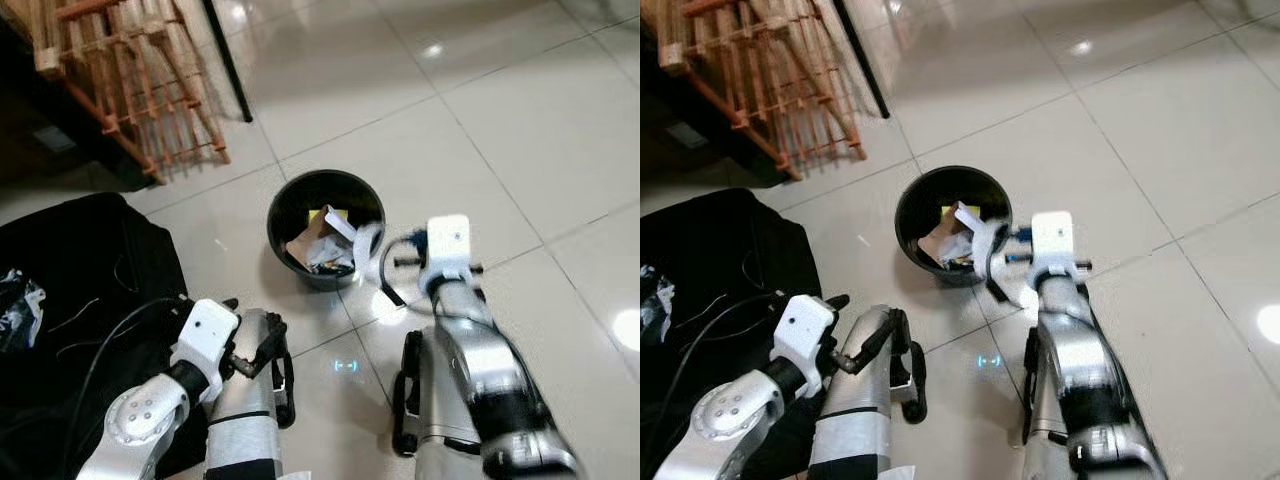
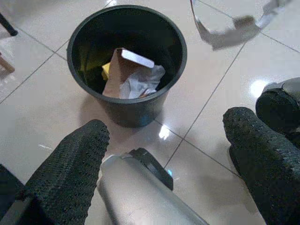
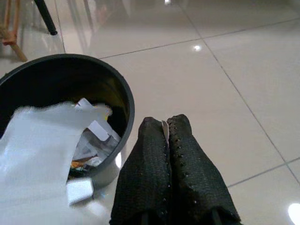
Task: Picking trash to rubbish bin
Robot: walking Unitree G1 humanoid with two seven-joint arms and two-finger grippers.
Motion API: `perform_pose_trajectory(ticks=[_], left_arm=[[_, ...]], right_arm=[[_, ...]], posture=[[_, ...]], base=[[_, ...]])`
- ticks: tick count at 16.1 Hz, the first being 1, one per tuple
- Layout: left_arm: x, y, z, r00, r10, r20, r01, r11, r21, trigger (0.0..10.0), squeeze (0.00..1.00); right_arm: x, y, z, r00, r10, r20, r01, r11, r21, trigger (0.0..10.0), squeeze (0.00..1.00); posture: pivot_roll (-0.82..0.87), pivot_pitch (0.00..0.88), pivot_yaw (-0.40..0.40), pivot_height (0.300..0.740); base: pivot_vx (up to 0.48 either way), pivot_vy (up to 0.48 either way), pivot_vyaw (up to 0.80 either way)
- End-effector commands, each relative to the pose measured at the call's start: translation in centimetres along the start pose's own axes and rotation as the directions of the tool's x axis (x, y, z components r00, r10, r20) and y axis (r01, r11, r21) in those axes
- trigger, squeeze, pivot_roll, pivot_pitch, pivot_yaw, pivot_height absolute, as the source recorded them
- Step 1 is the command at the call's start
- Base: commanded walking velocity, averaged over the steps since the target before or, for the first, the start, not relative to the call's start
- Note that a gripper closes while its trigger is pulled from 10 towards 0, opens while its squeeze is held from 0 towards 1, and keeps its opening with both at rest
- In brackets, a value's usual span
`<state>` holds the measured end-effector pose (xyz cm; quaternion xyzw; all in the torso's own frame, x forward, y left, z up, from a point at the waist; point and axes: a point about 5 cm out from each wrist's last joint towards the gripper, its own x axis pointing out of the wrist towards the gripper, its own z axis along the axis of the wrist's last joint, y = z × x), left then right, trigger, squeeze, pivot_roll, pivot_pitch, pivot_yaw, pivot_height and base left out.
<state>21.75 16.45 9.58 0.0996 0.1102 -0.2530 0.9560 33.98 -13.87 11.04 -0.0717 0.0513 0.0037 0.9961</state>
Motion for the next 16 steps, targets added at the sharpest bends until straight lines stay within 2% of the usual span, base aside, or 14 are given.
perform_pose_trajectory(ticks=[1,4,6,10,13,16], left_arm=[[-0.9,0.0,-0.7,0.999,0.010,-0.044,-0.011,1.000,-0.016,10.0,0.00],[-1.7,0.0,-0.6,0.998,0.029,-0.059,-0.030,0.999,-0.022,10.0,0.00],[-2.5,-0.1,-0.6,0.996,0.043,-0.075,-0.046,0.998,-0.031,10.0,0.00],[-3.4,-0.5,-0.6,0.994,0.053,-0.095,-0.057,0.998,-0.040,10.0,0.00],[-3.7,-0.8,-0.5,0.994,0.047,-0.098,-0.054,0.997,-0.062,10.0,0.00],[-3.7,-1.1,-0.2,0.995,0.046,-0.089,-0.053,0.996,-0.069,10.0,0.00]], right_arm=[[-0.2,0.2,-1.2,0.999,0.018,-0.040,-0.017,1.000,0.015,2.1,0.00],[0.9,0.1,-0.7,0.999,0.015,-0.032,-0.015,1.000,-0.018,2.6,0.00],[1.7,-0.2,-0.1,1.000,-0.009,-0.011,0.009,0.998,-0.058,2.5,0.00],[2.4,-0.3,0.5,1.000,-0.014,0.021,0.016,0.997,-0.072,2.7,0.00],[2.9,0.2,0.9,0.999,0.012,0.033,-0.009,0.997,-0.070,2.5,0.00],[3.5,0.3,2.1,0.994,0.051,0.092,-0.042,0.995,-0.095,2.4,0.00]], posture=[[0.20,0.500,0.108,0.609],[0.22,0.528,0.107,0.609],[0.23,0.547,0.104,0.609],[0.25,0.572,0.101,0.609],[0.25,0.580,0.098,0.609],[0.25,0.583,0.090,0.609]], base=[[0.000,0.000,0.00],[0.000,0.000,0.00],[0.000,0.000,0.00],[0.000,0.000,0.00],[0.000,0.000,0.00],[0.000,0.000,0.00]])
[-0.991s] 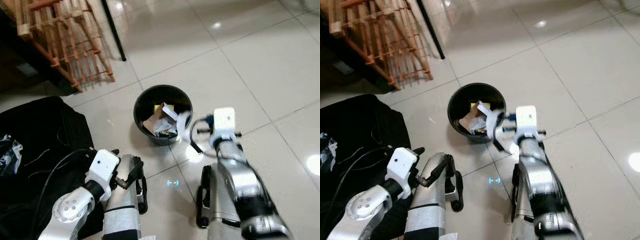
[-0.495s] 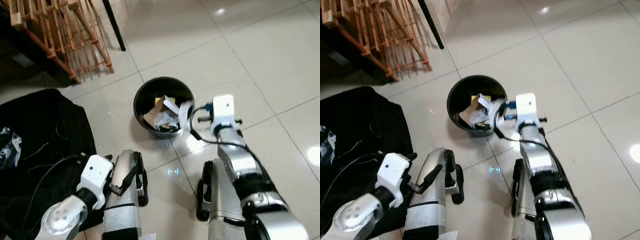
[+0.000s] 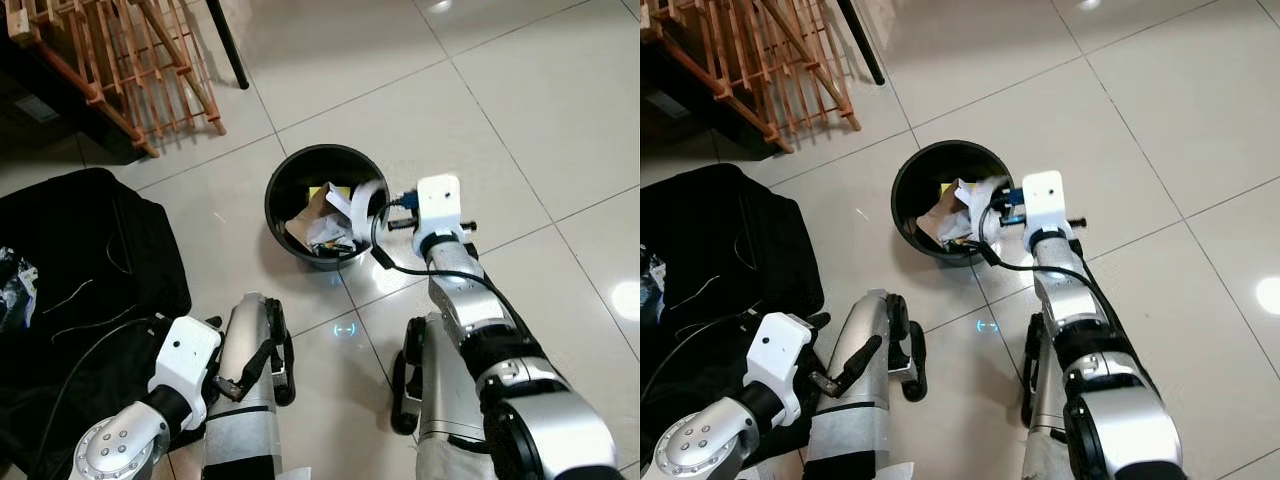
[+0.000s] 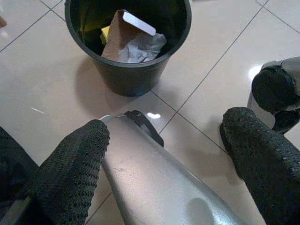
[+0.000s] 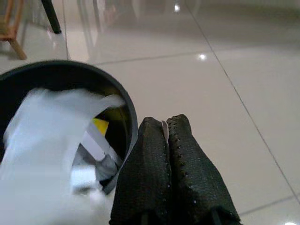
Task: Picking trash to rubbish bin
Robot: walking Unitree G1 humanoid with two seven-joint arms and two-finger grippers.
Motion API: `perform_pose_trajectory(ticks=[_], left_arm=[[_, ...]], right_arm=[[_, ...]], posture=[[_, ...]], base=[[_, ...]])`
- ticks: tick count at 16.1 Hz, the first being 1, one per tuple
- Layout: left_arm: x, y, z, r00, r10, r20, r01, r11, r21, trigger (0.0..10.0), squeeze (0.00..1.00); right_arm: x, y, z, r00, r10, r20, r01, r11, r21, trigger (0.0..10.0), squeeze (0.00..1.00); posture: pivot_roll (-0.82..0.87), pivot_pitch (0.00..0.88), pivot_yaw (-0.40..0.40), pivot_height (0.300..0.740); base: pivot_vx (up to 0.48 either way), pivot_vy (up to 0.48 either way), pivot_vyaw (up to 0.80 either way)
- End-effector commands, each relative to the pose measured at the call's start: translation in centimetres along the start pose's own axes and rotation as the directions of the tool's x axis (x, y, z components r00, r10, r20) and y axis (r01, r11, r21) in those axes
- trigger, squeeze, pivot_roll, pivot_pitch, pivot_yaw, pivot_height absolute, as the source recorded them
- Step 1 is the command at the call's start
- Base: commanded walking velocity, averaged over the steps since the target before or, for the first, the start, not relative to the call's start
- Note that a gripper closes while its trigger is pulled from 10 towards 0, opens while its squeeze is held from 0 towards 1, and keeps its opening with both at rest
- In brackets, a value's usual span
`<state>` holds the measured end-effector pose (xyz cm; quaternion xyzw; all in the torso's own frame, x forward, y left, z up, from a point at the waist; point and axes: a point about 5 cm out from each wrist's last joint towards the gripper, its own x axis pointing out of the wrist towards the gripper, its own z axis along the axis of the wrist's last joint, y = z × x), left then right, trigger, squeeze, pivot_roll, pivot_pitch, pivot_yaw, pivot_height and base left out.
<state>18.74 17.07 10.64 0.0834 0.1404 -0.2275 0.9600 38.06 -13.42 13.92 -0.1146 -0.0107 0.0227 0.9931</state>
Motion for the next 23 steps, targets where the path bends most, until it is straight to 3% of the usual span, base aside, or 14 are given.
perform_pose_trajectory(ticks=[1,8,15,19,20,21,22,23], left_arm=[[-0.5,-0.2,-0.5,1.000,0.009,-0.028,-0.010,1.000,-0.020,10.0,0.00],[0.3,-1.3,2.5,0.995,-0.042,0.092,0.053,0.990,-0.127,10.0,0.00],[0.1,-1.5,2.7,0.995,-0.069,0.073,0.079,0.988,-0.136,10.0,0.00],[-0.2,-1.5,2.7,0.996,-0.068,0.061,0.076,0.988,-0.131,10.0,0.00],[-0.3,-1.5,2.7,0.996,-0.067,0.056,0.074,0.989,-0.130,10.0,0.00],[-0.4,-1.5,2.7,0.996,-0.066,0.053,0.073,0.989,-0.130,10.0,0.00],[-0.6,-1.5,2.7,0.997,-0.063,0.048,0.069,0.989,-0.129,10.0,0.00],[-0.8,-1.5,2.6,0.997,-0.061,0.042,0.066,0.989,-0.129,10.0,0.00]], right_arm=[[-0.2,0.3,-0.9,0.999,0.028,-0.024,-0.027,1.000,0.002,2.6,0.00],[0.8,0.5,0.9,0.997,0.074,0.036,-0.073,0.997,-0.010,3.2,0.00],[0.9,1.1,1.0,0.994,0.101,0.045,-0.101,0.995,0.004,3.7,0.00],[1.1,2.0,1.7,0.991,0.117,0.068,-0.118,0.993,0.007,4.7,0.00],[1.2,2.3,1.9,0.990,0.126,0.069,-0.126,0.992,0.003,5.6,0.00],[1.2,2.6,1.9,0.988,0.135,0.070,-0.135,0.991,-0.004,9.1,0.00],[1.2,2.9,1.9,0.988,0.142,0.065,-0.141,0.990,-0.010,10.0,0.00],[1.2,3.3,1.9,0.987,0.150,0.058,-0.149,0.989,-0.015,10.0,0.00]], posture=[[0.25,0.583,0.090,0.609],[0.25,0.597,0.084,0.609],[0.26,0.604,0.092,0.609],[0.29,0.613,0.099,0.609],[0.29,0.617,0.100,0.609],[0.30,0.622,0.100,0.609],[0.30,0.624,0.099,0.609],[0.30,0.628,0.100,0.609]], base=[[0.000,0.000,0.00],[0.000,0.000,0.00],[0.000,0.000,0.00],[0.000,0.000,0.00],[0.000,0.000,0.00],[0.000,0.000,0.00],[0.000,0.000,0.00],[0.000,0.000,0.00]])
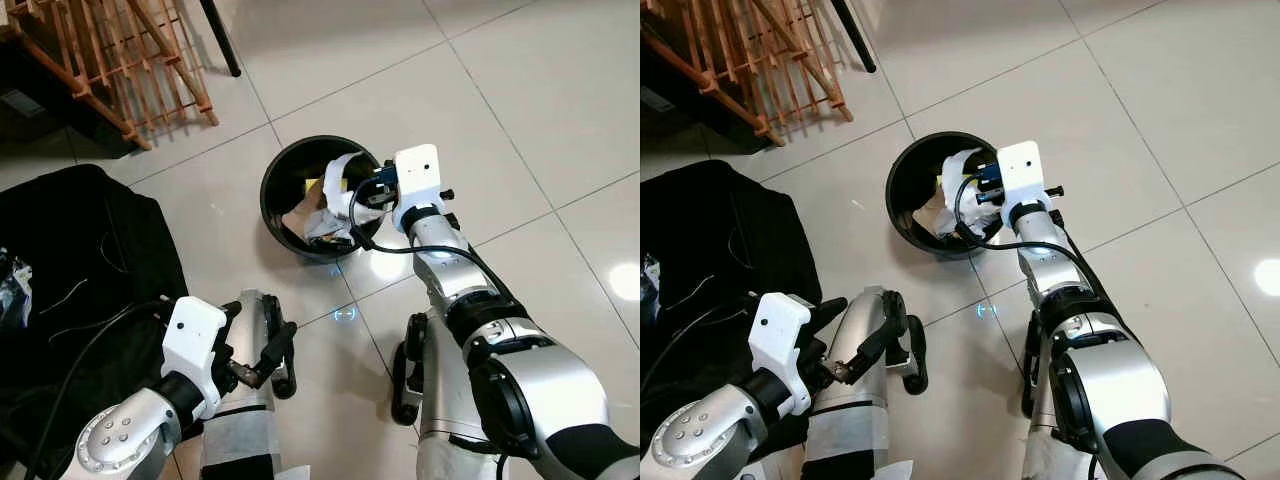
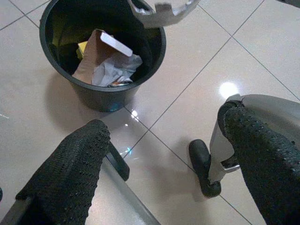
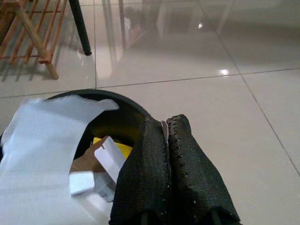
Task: Picking trash to rubbish bin
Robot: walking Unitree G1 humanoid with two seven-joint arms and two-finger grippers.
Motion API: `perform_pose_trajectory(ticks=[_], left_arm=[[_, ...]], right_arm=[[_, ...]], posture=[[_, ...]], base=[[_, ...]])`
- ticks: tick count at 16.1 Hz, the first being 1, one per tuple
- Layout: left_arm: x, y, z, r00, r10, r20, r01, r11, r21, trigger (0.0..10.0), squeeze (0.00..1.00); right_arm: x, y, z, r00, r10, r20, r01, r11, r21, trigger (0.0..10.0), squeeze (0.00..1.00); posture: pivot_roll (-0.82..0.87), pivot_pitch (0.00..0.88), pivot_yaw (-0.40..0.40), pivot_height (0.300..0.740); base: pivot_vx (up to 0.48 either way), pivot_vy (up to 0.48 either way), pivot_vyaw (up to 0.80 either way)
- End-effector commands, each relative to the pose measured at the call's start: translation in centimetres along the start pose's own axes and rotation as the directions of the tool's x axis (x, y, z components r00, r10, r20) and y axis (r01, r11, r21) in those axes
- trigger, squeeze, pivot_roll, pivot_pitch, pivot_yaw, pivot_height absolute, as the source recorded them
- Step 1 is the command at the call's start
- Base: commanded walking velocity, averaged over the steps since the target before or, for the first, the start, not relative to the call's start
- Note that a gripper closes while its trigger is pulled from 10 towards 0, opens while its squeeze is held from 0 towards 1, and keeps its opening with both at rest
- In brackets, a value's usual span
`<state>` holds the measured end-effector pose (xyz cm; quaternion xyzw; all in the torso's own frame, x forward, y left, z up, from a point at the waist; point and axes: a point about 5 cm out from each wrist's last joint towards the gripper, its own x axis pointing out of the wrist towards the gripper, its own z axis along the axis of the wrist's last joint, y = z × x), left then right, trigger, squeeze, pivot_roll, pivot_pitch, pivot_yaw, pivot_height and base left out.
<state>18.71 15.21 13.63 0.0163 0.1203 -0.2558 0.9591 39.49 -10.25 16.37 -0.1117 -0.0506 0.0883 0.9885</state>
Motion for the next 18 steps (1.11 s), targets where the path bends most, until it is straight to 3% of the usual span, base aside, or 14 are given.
perform_pose_trajectory(ticks=[1,6,7,8,18], left_arm=[[-0.8,-0.1,-0.7,0.999,0.011,-0.040,-0.011,1.000,-0.020,10.0,0.00],[-1.3,-0.2,-0.9,0.998,0.021,-0.056,-0.022,0.999,-0.025,10.0,0.00],[-1.4,-0.2,-0.9,0.998,0.024,-0.060,-0.026,0.999,-0.026,10.0,0.00],[-1.5,-0.2,-1.0,0.998,0.026,-0.063,-0.028,0.999,-0.027,10.0,0.00],[-1.8,-0.2,-1.3,0.996,0.028,-0.085,-0.031,0.999,-0.030,10.0,0.00]], right_arm=[[-0.4,1.3,-1.1,0.998,0.036,-0.044,-0.037,0.999,-0.013,10.0,0.00],[-0.4,3.2,-1.1,0.996,0.057,-0.068,-0.055,0.998,0.028,10.0,0.00],[-0.5,3.6,-1.2,0.995,0.068,-0.072,-0.066,0.997,0.038,10.0,0.42],[-0.6,3.9,-1.3,0.994,0.077,-0.072,-0.073,0.996,0.048,10.0,1.00],[-1.2,4.0,-2.3,0.994,0.075,-0.086,-0.072,0.997,0.034,10.0,1.00]], posture=[[0.30,0.629,0.100,0.609],[0.32,0.638,0.096,0.609],[0.32,0.640,0.095,0.609],[0.32,0.643,0.096,0.609],[0.32,0.650,0.101,0.609]], base=[[0.000,0.000,0.00],[0.000,0.000,0.00],[0.000,0.000,0.00],[0.000,0.000,0.00],[0.000,0.000,0.00]])
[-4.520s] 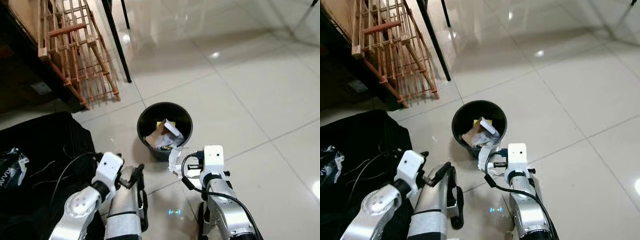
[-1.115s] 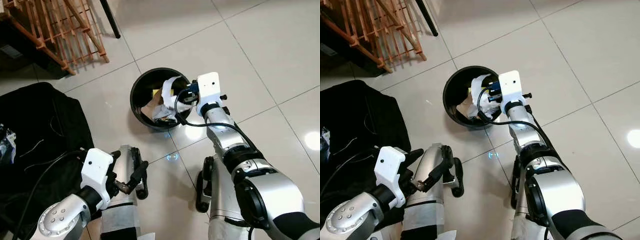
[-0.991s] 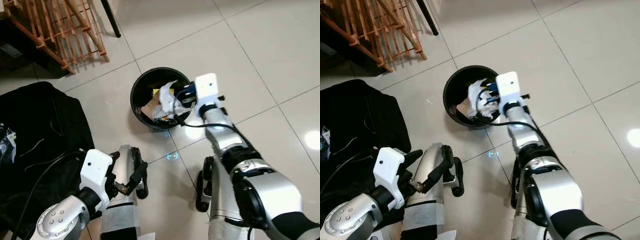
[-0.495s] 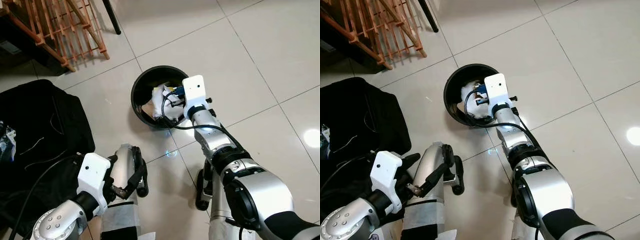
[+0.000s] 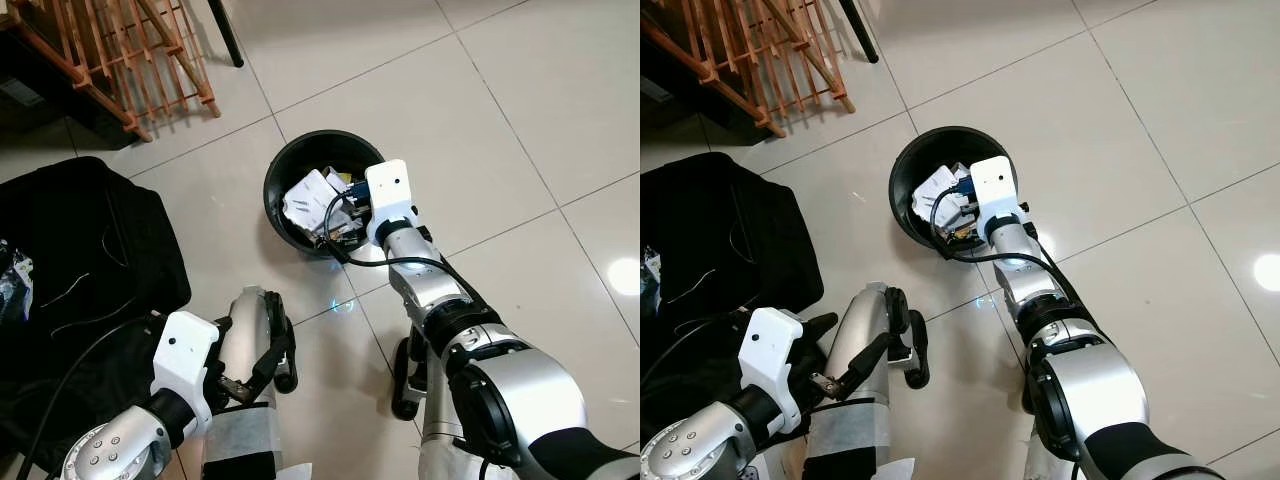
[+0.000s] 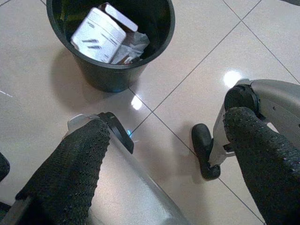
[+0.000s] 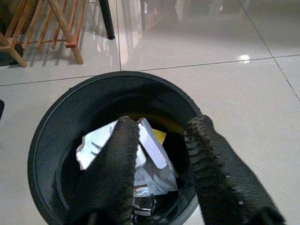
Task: Picking trash to rubbish bin
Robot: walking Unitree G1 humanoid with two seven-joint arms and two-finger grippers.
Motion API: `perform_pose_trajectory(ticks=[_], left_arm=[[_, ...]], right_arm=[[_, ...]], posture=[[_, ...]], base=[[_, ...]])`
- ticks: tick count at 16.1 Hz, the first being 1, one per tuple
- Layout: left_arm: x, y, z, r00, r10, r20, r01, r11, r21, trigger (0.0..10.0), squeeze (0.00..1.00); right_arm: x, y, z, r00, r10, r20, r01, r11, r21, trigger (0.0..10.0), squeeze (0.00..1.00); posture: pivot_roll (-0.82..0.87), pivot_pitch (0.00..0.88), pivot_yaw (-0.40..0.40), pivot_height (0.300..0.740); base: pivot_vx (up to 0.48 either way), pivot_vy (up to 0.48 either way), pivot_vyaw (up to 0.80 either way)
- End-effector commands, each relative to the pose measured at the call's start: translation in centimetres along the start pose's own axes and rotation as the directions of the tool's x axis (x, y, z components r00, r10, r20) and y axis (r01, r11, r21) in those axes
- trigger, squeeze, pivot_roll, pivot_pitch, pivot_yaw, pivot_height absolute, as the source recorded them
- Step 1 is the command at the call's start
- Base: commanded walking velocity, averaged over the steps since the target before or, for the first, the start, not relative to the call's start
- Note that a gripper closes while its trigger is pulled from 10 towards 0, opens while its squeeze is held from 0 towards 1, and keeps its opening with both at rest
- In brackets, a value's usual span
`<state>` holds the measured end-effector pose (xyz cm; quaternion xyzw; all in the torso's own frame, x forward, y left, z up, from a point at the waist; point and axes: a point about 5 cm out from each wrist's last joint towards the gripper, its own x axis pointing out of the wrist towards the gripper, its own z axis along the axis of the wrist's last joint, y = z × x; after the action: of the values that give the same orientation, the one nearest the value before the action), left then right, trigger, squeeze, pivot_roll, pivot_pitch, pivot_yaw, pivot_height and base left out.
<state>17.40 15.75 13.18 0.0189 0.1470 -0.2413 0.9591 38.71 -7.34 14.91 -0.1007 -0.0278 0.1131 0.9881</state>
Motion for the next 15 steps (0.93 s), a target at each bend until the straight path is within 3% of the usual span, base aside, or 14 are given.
perform_pose_trajectory(ticks=[1,8,10,15], left_arm=[[-0.4,0.0,-0.6,0.999,0.001,-0.032,-0.002,1.000,-0.018,10.0,0.00],[0.8,0.3,-0.2,1.000,-0.003,-0.007,0.003,1.000,-0.013,10.0,0.00],[1.7,0.5,0.1,1.000,-0.017,0.014,0.017,1.000,-0.002,10.0,0.00],[3.5,1.1,0.7,0.998,-0.037,0.047,0.036,0.999,0.019,10.0,0.00]], right_arm=[[-0.8,0.6,-1.7,0.999,0.019,-0.047,-0.019,1.000,0.003,10.0,1.00],[-1.4,-1.5,-2.8,0.998,-0.017,-0.060,0.015,1.000,-0.022,10.0,1.00],[-1.9,-3.5,-3.3,0.996,-0.063,-0.059,0.060,0.997,-0.047,10.0,1.00],[-2.1,-5.1,-2.8,0.997,-0.077,-0.016,0.076,0.996,-0.048,10.0,1.00]], posture=[[0.32,0.646,0.101,0.609],[0.29,0.606,0.097,0.609],[0.27,0.564,0.101,0.609],[0.25,0.490,0.108,0.609]], base=[[0.000,0.000,0.00],[0.000,0.000,0.00],[0.000,0.000,0.00],[0.000,0.000,0.00]])
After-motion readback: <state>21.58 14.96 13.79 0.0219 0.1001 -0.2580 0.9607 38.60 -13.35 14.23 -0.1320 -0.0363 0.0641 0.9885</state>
